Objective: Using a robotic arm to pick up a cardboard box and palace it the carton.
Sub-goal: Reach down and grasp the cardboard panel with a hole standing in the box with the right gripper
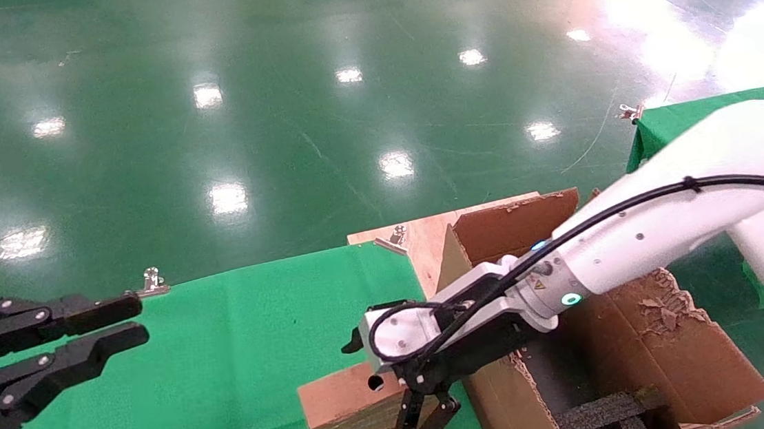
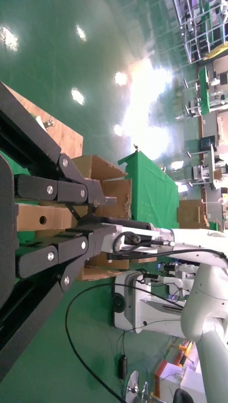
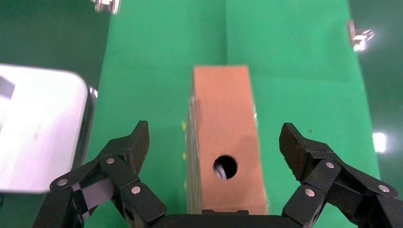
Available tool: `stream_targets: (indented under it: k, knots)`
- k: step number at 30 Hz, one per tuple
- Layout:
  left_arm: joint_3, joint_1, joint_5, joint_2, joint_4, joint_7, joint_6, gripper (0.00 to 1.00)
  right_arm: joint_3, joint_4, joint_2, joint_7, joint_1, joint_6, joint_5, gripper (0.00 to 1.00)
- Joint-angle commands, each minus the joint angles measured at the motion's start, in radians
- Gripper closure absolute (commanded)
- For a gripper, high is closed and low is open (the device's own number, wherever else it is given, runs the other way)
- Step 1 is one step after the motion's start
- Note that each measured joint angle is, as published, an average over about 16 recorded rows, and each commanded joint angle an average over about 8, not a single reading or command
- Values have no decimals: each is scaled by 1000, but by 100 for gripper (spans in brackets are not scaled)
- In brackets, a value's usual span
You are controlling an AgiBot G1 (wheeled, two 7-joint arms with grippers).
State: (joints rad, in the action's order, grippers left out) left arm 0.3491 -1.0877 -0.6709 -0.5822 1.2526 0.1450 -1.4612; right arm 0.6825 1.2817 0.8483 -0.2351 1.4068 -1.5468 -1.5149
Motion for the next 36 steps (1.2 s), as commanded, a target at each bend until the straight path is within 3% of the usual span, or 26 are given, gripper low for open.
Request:
stream_targets:
  k: [1,11,13,14,19,21,22,36]
  knots:
    - [0,0,0,0,0,0,0,100,24,1,16,-1,20,-12,-38,0]
    - [0,0,0,0,0,0,0,100,119,32,61,25,84,-6,-147,0]
    - [0,0,0,0,0,0,0,100,129,32,65,27,89,-2,-153,13]
    - [0,0,0,0,0,0,0,93,132,33,66,28,91,-1,-155,25]
    - [0,0,0,0,0,0,0,30,146,33,72,32,100,7,-163,88]
    - [0,0,0,0,0,0,0,5,148,33,73,33,102,10,-164,100]
    - [0,0,0,0,0,0,0,0,148,32,74,33,103,11,-164,100]
    - [0,0,0,0,0,0,0,0,145,32,71,33,100,9,-161,100]
